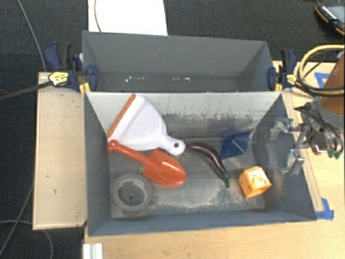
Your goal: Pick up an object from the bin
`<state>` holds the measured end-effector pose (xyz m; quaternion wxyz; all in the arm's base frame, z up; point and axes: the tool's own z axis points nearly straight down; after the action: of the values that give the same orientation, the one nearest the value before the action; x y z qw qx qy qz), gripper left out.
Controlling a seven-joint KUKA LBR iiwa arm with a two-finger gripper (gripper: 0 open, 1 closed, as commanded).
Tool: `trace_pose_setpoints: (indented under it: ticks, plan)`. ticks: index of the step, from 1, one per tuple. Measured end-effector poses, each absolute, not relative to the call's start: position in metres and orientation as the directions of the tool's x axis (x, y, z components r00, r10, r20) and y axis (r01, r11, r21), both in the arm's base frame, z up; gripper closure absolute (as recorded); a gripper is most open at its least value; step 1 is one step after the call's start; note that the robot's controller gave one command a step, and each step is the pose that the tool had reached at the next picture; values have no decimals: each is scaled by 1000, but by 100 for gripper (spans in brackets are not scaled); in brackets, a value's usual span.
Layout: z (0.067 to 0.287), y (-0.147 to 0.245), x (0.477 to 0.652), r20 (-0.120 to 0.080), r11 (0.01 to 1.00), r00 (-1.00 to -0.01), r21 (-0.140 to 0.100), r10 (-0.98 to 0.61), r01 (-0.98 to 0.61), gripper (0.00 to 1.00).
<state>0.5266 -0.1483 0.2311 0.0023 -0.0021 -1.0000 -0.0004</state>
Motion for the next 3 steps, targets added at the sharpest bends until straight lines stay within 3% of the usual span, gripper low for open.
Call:
trace_pose_setpoints:
  ticks: [1,2,3]
  plan:
    - [235,-147,528,-4,1000,-1000,-1,-3,-3,0]
    - [77,-149,514,-7,980,-980,-3,-197,-197,0]
    - [154,-153,504,-14,941,-940,-9,-340,-340,0]
